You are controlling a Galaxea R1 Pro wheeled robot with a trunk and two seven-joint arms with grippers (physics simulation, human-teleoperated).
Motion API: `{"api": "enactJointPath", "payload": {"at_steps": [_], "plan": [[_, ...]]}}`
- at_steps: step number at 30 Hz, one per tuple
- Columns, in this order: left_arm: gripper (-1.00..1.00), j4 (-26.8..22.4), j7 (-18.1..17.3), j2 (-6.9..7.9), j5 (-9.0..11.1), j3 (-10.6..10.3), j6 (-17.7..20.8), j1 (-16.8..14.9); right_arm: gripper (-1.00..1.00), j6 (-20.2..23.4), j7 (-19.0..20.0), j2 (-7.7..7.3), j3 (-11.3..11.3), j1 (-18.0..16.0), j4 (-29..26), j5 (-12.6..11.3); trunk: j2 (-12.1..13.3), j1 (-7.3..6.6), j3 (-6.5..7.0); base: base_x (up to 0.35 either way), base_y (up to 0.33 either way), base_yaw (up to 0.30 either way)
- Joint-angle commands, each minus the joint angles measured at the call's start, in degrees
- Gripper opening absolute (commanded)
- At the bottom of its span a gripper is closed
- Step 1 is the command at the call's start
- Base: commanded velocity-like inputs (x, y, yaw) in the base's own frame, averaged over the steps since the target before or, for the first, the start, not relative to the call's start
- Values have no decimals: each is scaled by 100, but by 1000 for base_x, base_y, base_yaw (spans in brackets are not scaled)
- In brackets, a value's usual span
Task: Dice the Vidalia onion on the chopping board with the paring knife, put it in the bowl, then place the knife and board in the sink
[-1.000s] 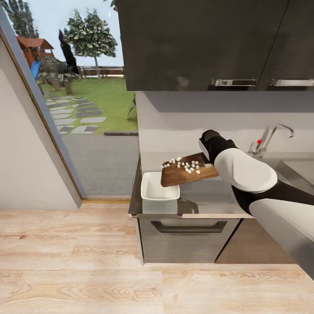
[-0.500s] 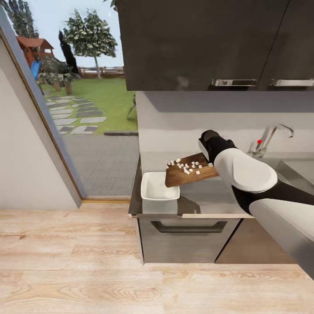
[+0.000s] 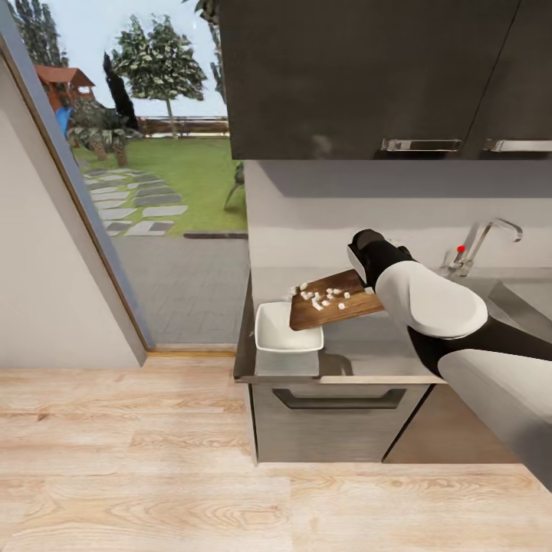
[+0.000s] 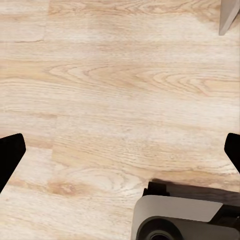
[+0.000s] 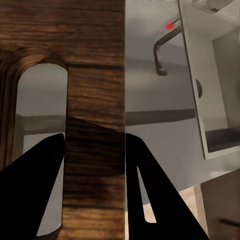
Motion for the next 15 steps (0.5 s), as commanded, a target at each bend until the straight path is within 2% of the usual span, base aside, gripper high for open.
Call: {"api": "enactJointPath", "payload": {"at_steps": [1, 4, 8, 15], "plan": [[100, 21, 20, -5, 18, -48, -27, -9, -100, -1, -54, 3, -28, -4, -1, -37, -12, 3, -12, 0, 4, 0], [100, 23, 20, -6, 18, -48, -27, -9, -100, -1, -120, 3, -28, -4, -1, -35, -12, 3, -12, 0, 2, 0], [100, 29, 20, -7, 18, -48, -27, -9, -100, -8, -398, 3, -28, -6, 3, -40, -12, 3, -12, 0, 0, 0], [100, 30, 20, -10, 18, -48, -27, -8, -100, -10, -454, 3, -28, -6, 8, -40, -12, 3, -12, 0, 0, 0]]}}
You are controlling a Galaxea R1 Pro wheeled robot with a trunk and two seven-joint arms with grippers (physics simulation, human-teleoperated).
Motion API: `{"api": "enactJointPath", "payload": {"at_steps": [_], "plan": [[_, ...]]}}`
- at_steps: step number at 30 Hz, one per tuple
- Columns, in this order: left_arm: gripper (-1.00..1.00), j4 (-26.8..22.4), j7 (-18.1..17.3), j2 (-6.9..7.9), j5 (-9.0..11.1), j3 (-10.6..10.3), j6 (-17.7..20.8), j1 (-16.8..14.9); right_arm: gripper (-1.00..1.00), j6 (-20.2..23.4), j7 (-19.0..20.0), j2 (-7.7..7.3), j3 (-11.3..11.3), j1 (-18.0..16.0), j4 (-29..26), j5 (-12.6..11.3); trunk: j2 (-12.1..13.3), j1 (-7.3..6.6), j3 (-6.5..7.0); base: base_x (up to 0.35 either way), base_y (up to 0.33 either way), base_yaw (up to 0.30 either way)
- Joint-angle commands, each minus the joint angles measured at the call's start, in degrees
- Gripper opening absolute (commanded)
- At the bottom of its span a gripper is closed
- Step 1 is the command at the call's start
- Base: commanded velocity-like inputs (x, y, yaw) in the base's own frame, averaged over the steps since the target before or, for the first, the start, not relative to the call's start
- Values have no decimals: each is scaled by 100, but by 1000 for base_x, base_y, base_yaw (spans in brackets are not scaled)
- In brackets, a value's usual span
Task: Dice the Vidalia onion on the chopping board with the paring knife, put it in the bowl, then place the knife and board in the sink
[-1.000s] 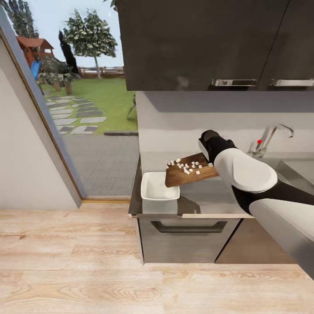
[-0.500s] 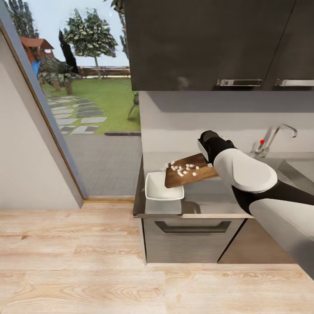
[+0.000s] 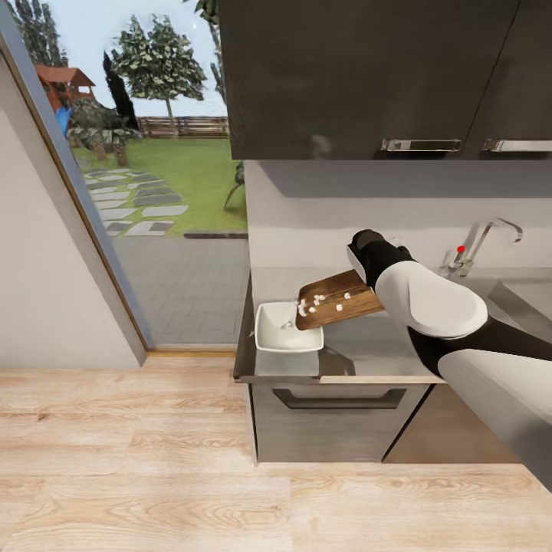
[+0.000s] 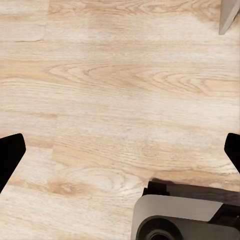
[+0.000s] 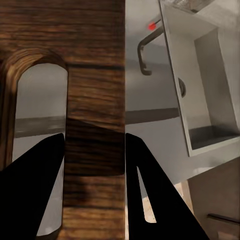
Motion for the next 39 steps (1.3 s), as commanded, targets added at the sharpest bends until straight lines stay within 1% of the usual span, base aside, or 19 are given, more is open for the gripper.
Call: {"api": "enactJointPath", "payload": {"at_steps": [1, 5, 8, 12, 24, 32, 39], "plan": [[100, 21, 20, -7, 18, -48, -27, -9, -100, -1, -54, 3, -22, -7, -2, -26, -12, 3, -12, 0, 0, 0], [100, 21, 20, -8, 18, -48, -27, -9, -100, 4, -65, 3, -17, -7, 43, -24, -12, 3, -12, 0, 0, 0], [100, 21, 20, -8, 18, -48, -27, -9, -100, 4, -253, 3, -16, -9, 119, -23, -12, 3, -12, 0, 59, 0], [100, 21, 20, -9, 18, -48, -27, -9, -100, 3, -339, 3, -19, -8, 172, -23, -12, 3, -12, 0, 115, 0], [100, 21, 20, -9, 18, -48, -27, -9, -100, 2, -357, 3, -16, -8, 183, -23, -12, 3, -12, 0, 4, 0], [100, 21, 20, -9, 18, -48, -27, -9, -100, 0, -485, 3, -15, -9, 200, -23, -12, 3, -12, 0, 0, 0], [100, 21, 20, -9, 18, -48, -27, -9, -100, -21, -466, 3, -37, -4, 196, -40, -12, 3, -12, 0, 0, 0]]}}
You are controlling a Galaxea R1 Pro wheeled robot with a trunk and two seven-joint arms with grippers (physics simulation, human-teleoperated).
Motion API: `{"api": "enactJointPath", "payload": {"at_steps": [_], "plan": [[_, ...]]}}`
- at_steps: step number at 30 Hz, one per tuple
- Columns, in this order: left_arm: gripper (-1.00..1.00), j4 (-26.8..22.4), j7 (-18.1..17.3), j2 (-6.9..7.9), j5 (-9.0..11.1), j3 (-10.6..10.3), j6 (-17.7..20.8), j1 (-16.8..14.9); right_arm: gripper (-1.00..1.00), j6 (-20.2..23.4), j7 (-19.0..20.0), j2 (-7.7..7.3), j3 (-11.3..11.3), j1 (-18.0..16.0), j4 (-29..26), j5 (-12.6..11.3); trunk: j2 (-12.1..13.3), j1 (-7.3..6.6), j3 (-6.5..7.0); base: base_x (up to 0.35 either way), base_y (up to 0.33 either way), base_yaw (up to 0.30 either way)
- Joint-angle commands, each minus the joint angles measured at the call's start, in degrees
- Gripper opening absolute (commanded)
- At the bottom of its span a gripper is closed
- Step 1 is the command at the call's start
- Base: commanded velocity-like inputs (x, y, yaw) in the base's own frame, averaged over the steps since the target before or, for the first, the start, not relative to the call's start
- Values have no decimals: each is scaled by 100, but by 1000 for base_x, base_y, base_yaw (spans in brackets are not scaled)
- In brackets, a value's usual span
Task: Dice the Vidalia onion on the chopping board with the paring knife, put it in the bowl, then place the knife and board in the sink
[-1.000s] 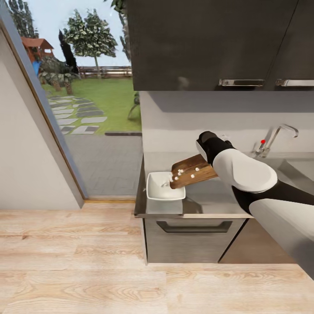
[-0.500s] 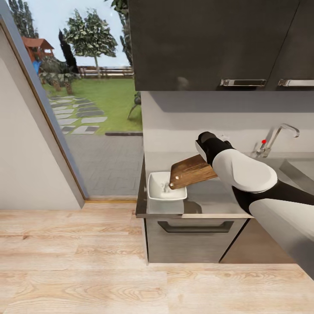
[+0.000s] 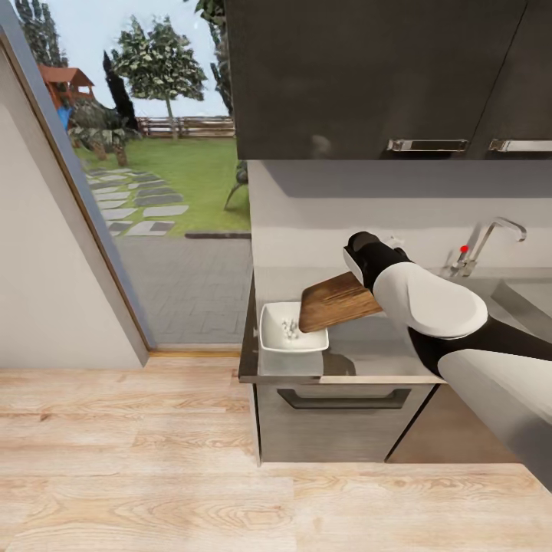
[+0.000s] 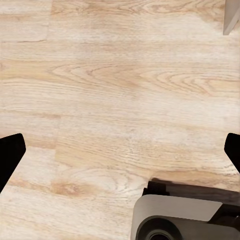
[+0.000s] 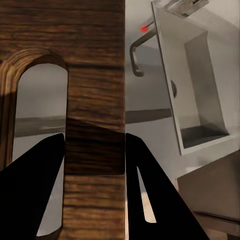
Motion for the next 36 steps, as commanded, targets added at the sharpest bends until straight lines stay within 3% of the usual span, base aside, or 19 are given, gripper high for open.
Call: {"api": "enactJointPath", "payload": {"at_steps": [1, 5, 14, 15, 21, 27, 29, 31, 36], "plan": [[100, 21, 20, -5, 18, -48, -27, -9, -100, -6, -36, 3, -32, -6, -4, -30, -12, 3, -12, 0, 0, 0], [100, 21, 20, -5, 18, -48, -27, -8, -100, -28, 82, 3, -65, -5, -36, -54, -12, 3, -12, 0, 0, 0], [100, 23, 20, -5, 18, -48, -27, -9, -100, -33, 1431, 3, -79, -5, -562, -102, -12, 3, -12, 0, 0, 0], [100, 26, 20, -5, 18, -48, -27, -9, -100, -26, 2028, 3, -79, -5, -902, -102, -12, 3, -12, 0, 0, 0], [100, 30, 20, -5, 18, -48, -20, -8, -100, -8, 3208, 3, -75, -5, -1527, -95, -12, 3, -12, 0, 0, 0], [100, 30, 20, -5, 18, -48, -18, -9, -100, 1, 3474, 3, -71, -5, -1588, -98, -12, 3, -12, 0, 0, 0], [100, 30, 20, -5, 18, -48, -18, -9, -100, -3, 3801, -232, -66, -5, -1589, -96, -12, 3, -12, 0, 0, 0], [100, 30, 20, -5, 18, -48, -20, -8, -100, -9, 4072, -361, -48, -5, -1589, -75, -12, 3, -12, 0, 0, 0], [100, 30, 20, -5, 18, -48, -25, -9, -100, -21, 4122, -408, -41, -5, -1589, -43, -12, 3, -12, 0, 0, 0]]}}
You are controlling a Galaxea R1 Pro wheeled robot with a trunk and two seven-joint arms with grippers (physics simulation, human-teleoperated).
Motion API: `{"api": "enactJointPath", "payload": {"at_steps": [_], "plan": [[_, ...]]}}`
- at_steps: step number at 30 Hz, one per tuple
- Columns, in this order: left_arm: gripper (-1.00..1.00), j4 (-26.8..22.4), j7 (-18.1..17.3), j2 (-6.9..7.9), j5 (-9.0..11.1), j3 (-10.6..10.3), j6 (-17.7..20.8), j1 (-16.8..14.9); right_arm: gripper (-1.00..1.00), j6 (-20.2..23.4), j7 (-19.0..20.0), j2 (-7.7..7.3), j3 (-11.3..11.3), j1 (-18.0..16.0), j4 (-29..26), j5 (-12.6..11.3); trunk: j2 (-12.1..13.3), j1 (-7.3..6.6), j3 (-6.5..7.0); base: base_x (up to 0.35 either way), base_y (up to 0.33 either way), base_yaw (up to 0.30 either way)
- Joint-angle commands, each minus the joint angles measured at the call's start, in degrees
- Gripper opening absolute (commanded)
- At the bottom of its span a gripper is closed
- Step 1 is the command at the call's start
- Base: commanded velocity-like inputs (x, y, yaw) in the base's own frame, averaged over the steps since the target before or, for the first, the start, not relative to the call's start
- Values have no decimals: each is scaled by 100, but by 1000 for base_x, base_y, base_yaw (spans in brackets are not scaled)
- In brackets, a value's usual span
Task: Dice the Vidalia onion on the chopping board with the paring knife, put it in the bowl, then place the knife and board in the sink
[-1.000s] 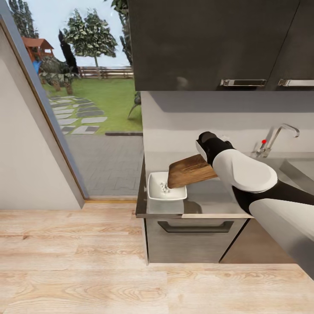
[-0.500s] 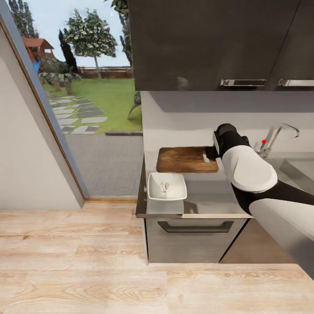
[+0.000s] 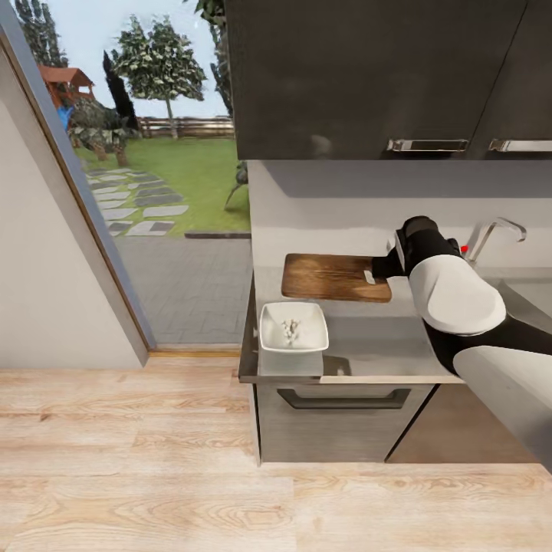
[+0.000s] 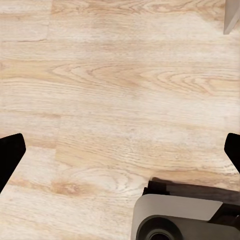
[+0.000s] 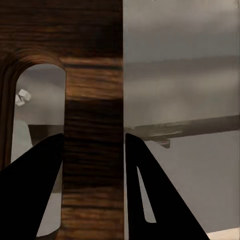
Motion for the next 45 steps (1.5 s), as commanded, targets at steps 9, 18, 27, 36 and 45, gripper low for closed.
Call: {"api": "enactJointPath", "payload": {"at_steps": [9, 18, 27, 36, 45], "plan": [[100, 20, 24, -2, 17, -48, -29, -9, -100, -80, 75, -339, -43, 43, -13, 51, -12, 3, -12, 0, 0, 0], [100, 21, 20, 38, 17, -48, -20, -9, -100, -1073, 85, -616, -53, 91, 97, 12, -12, 3, -12, 0, 0, 0], [100, 12, 55, 86, 17, -43, -18, -9, -100, -1778, 48, -585, -61, 104, 798, 12, -12, 3, -12, 0, 0, 0], [100, 18, 48, 164, 41, -39, -35, -9, -100, -1987, 48, -595, -60, 114, 840, 24, -12, 3, -12, 0, 0, 0], [100, 21, 29, 147, 39, -39, -29, -9, -100, -1994, -134, -826, -78, 252, 815, 16, -12, 3, -12, 0, 0, 0]]}}
